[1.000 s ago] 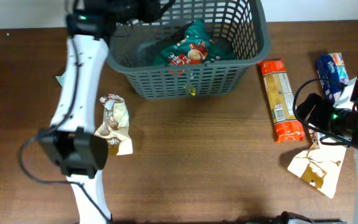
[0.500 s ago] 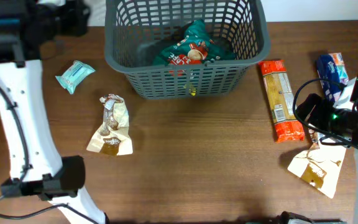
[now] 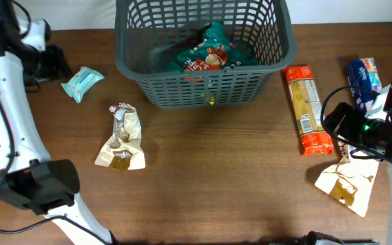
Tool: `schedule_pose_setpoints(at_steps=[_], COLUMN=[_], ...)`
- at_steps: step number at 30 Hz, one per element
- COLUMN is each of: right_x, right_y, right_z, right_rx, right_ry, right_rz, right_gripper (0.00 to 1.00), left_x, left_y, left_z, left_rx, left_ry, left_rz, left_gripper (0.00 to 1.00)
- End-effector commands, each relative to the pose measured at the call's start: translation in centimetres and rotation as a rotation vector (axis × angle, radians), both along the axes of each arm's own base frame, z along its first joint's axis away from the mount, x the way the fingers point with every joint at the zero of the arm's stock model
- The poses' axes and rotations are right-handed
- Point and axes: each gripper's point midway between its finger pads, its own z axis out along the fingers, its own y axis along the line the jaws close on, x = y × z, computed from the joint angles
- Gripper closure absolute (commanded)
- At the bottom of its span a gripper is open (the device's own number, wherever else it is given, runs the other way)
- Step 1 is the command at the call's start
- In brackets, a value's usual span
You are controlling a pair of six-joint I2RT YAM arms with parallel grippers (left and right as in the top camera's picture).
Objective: Pack container
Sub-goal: 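Move the left gripper to the clear dried mushroom bag, then grasp the dried mushroom bag with the left gripper and lift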
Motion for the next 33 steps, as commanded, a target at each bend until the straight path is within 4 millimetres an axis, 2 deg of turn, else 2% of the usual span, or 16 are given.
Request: schedule_pose_setpoints(at_steps=[1, 4, 7, 11, 14, 24, 33], right_x=[0.3, 0.3, 0.3, 0.3, 0.2, 0.2, 0.2], right_y=[-0.1, -0.1, -0.1, -0.1, -0.1, -0.1, -0.1], right_z=[0.9, 0.9, 0.9, 0.9, 0.9, 0.8, 0.9], right_rx=[-0.001, -0.001, -0.001, -0.001, 0.000, 0.001, -0.001], right_ry=[-0.027, -0.027, -0.026, -0.026, -0.025, -0.022, -0.023], right_rz=[-0.001, -0.001, -0.001, -0.001, -0.001, -0.001, -0.001], right_gripper=[0.01, 0.01, 0.01, 0.01, 0.01, 0.01, 0.01], left_x=[-0.3, -0.5, -1.2, -2.0, -2.8, -4.1, -6.1], left_y=[-0.6, -2.1, -2.7, -4.9, -6.3, -10.0, -10.6], left_z=[-4.1, -7.1, -10.3, -13.0, -15.0, -19.4, -22.5], left_rx=[-0.049, -0.128, -0.157, -0.232, -0.247, -0.233, -0.227], left_ry=[0.091, 0.130, 0.181, 0.201, 0.234, 0.271, 0.320], left_rz=[-0.037, -0.082, -0.109, -0.208, -0.235, -0.353, -0.364], left_gripper=[0.47, 0.45, 0.43, 0.34, 0.32, 0.32, 0.32])
